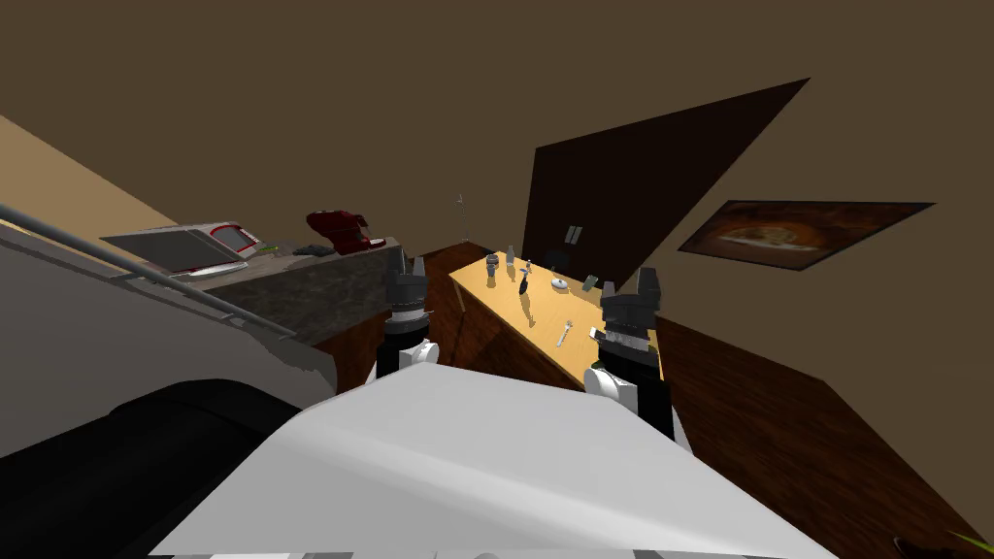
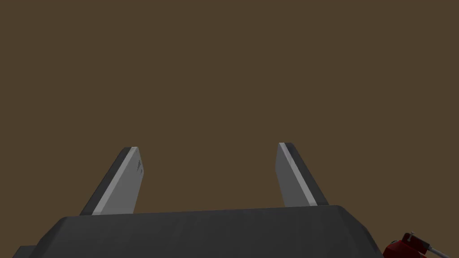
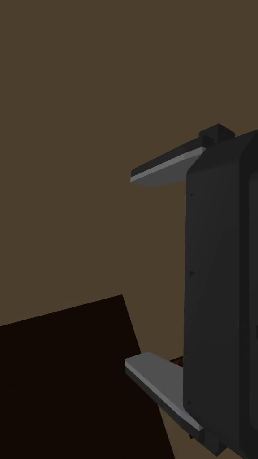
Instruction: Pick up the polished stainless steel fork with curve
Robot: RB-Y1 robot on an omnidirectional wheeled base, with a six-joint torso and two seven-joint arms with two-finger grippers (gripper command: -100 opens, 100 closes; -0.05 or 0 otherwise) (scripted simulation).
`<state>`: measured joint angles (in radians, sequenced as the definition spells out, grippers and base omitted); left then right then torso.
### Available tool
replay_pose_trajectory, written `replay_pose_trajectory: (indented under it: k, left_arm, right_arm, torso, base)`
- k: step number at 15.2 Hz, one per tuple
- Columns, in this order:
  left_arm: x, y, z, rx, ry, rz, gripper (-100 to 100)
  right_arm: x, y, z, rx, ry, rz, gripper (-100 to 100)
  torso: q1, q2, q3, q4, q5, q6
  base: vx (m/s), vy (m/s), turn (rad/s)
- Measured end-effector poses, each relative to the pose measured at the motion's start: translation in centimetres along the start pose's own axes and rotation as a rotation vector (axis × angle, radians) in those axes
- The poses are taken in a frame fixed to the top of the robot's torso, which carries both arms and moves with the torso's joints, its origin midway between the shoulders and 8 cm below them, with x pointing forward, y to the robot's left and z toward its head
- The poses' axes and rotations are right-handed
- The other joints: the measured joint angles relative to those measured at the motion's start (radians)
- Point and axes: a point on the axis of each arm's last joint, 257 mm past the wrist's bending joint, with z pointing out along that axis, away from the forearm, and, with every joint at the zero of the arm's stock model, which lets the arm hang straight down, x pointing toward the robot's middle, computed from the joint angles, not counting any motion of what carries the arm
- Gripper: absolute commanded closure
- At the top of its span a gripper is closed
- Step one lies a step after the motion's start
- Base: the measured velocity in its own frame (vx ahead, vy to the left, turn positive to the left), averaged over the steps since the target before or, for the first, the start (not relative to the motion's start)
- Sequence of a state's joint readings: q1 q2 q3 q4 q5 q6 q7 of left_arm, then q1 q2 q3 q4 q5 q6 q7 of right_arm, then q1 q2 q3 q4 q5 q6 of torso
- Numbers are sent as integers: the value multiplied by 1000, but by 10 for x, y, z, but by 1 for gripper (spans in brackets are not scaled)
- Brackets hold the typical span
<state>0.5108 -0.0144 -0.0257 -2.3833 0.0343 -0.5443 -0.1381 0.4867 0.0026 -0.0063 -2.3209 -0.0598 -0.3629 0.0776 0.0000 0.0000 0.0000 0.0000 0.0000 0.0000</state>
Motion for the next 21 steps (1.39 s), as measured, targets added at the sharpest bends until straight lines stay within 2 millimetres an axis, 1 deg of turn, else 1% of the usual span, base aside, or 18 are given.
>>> replay_pose_trajectory:
  k: [4, 5, 8, 11, 12, 13, 16, 21]
  left_arm:
    - [0, 0, 0, 0, 0, 0, 0]
    - [0, 0, 0, 0, 0, 0, 0]
    - [0, 0, 0, 0, 0, 0, 0]
    - [0, 0, 0, 0, 0, 0, 0]
    - [0, 0, 0, 0, 0, 0, 0]
    - [0, 0, 0, 0, 0, 0, 0]
    - [0, 0, 0, 0, 0, 0, 0]
    - [0, 0, 0, 0, 0, 0, 0]
  right_arm:
    - [17, -8, -1, 10, 82, -34, -100]
    - [26, -13, -5, 17, 112, -46, -100]
    - [44, -23, -4, 25, 187, -80, -100]
    - [65, -36, -11, 39, 270, -118, -100]
    - [71, -41, -14, 45, 295, -130, -100]
    - [79, -47, -22, 53, 328, -144, -100]
    - [101, -62, -30, 62, 417, -188, -100]
    - [138, -97, -60, 89, 592, -279, -100]
  torso:
    - [-1, 0, 0, 0, 0, 0]
    - [-1, 0, 0, 0, 0, 0]
    - [-2, 0, 0, 0, 0, 0]
    - [-2, 0, 0, 0, 0, -1]
    - [-2, 0, 0, 0, 0, 0]
    - [-2, 0, 0, 0, 0, 0]
    - [-2, 0, 0, 0, 0, 0]
    - [-2, 0, 0, 0, -1, -1]
  base:
    - [-4, -10, 96]
    - [-6, -17, 98]
    - [-5, -18, 119]
    - [-5, -17, 126]
    - [-3, -18, 148]
    - [-5, -18, 121]
    - [-7, -22, 162]
    - [-8, -25, 181]
